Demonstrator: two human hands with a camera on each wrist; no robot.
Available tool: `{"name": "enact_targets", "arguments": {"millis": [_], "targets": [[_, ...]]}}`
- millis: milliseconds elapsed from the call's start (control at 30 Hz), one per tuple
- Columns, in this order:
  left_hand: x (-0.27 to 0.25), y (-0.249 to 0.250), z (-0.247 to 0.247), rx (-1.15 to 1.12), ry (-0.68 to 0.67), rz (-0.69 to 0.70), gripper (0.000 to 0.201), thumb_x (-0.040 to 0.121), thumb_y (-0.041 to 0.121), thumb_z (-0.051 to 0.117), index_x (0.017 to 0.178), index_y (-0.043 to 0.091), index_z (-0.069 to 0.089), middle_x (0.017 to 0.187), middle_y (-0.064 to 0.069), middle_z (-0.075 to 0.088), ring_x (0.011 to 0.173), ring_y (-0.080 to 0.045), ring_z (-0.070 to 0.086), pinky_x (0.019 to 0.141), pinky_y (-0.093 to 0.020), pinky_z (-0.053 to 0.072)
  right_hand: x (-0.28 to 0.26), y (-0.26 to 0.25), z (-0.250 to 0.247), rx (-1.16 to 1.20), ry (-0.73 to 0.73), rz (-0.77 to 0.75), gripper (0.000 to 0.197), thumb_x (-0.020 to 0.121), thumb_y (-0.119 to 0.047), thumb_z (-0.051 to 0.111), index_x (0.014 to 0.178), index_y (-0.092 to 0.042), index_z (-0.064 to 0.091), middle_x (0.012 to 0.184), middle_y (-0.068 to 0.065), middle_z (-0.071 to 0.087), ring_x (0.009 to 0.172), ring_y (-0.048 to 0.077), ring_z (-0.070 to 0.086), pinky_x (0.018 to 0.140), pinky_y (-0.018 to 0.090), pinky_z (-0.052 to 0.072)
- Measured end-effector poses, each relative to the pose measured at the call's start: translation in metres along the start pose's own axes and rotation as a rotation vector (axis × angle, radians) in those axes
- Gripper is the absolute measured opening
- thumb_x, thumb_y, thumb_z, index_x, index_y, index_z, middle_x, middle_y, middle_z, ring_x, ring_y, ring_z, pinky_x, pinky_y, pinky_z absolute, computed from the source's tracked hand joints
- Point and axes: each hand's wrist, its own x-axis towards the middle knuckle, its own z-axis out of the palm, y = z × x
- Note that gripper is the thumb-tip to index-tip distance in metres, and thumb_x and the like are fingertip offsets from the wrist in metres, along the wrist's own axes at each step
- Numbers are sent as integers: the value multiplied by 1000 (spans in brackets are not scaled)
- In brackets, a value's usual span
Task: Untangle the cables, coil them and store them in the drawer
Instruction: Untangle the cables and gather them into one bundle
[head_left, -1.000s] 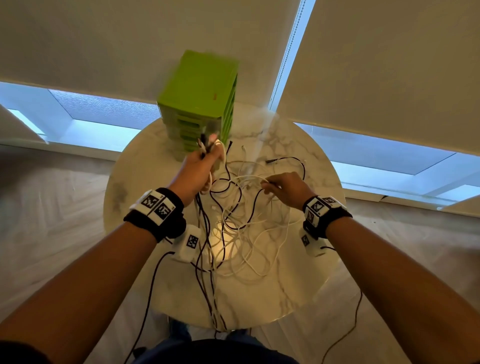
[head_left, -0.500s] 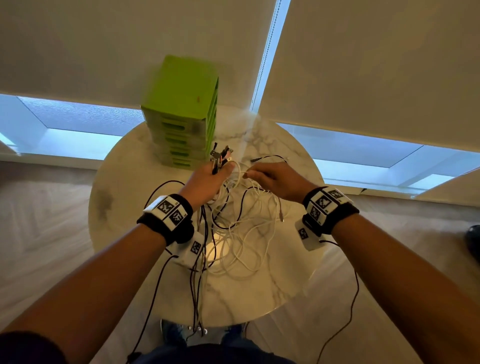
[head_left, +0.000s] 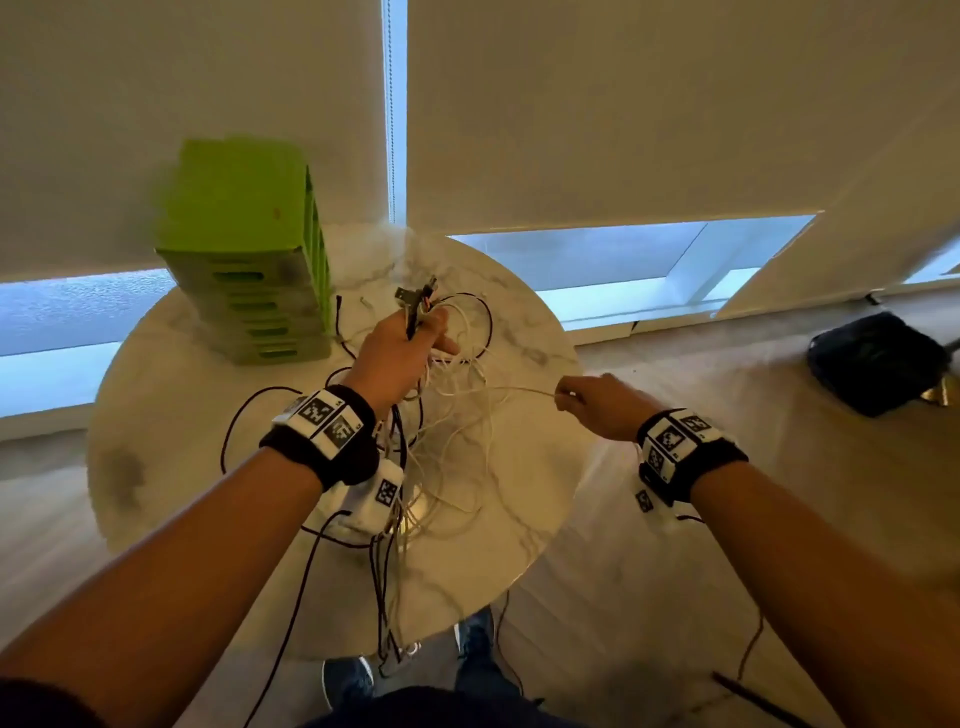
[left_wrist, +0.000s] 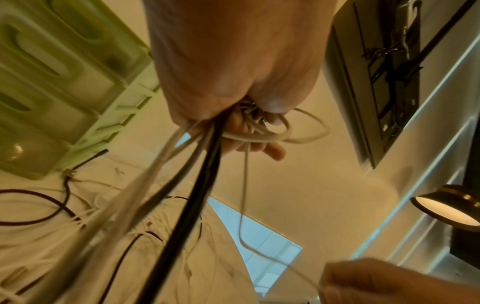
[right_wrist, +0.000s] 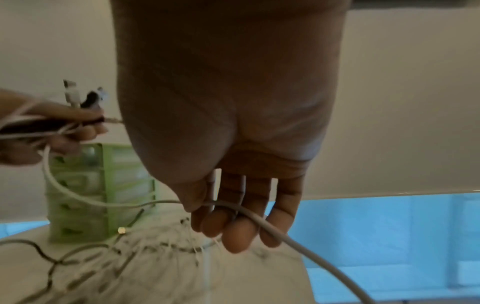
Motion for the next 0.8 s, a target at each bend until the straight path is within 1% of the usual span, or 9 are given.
{"name": "enact_targets", "arguments": {"millis": [100,233,333,367,467,567,600,667,800], "targets": [[-7,4,10,55,-62,56,39,106,50,46,105,21,72,87,19,77,77,1,66,79,-31,52,-33,31,38,-31,-175,192,28,106,-31,40,106,-15,64,96,6,66,90,27,63,87,42,52],[-25,1,30,123,-222,85,28,108,26,47,100,17,73,99,12,77,62,10,58,67,-20,43,-71,39,92,5,-443,275,33,106,-25,44,124,-6,64,129,11,66,110,24,62,100,37,47],[-43,-8,49,110,-350,57,26,108,30,48,111,16,69,105,7,77,72,-3,65,71,-24,45,-86,13,110,59,-354,227,61,103,-30,52,156,-12,30,160,11,33,144,27,38,116,38,32],[-48,-12,55,120,-386,61,29,108,36,48,111,16,69,106,5,78,73,4,66,73,-29,46,-87,0,111,149,-263,162,69,101,-30,56,159,-14,21,163,10,27,147,27,33,118,38,30],[-60,-21,71,211,-458,92,32,106,46,47,98,25,69,101,8,78,64,13,61,71,-25,44,-82,-42,106,340,-71,-17,67,101,-34,58,157,-17,25,157,9,39,139,24,45,112,36,39],[-67,-23,79,205,-513,52,31,104,47,51,101,24,71,94,9,78,73,6,68,67,-18,46,-76,-63,108,422,-27,-78,12,104,-28,52,113,-26,58,114,-1,68,101,17,66,93,32,50],[-67,-22,79,218,-526,53,32,104,47,52,104,21,72,92,8,78,71,5,68,67,-19,45,-74,-63,108,472,-14,-42,13,104,-24,49,99,-28,60,101,-4,72,91,15,69,90,35,55],[-66,-21,75,272,-537,34,32,104,42,55,106,18,74,89,7,77,66,4,67,62,-17,43,-75,-50,104,490,29,78,21,103,-19,46,96,-23,65,89,-3,75,83,15,72,82,36,60],[-61,-23,65,147,-482,-64,22,103,26,61,112,8,71,103,-2,76,86,-11,75,61,-8,47,-87,6,103,407,-52,337,22,103,-16,45,96,-8,65,99,10,75,85,20,72,78,32,56]]}}
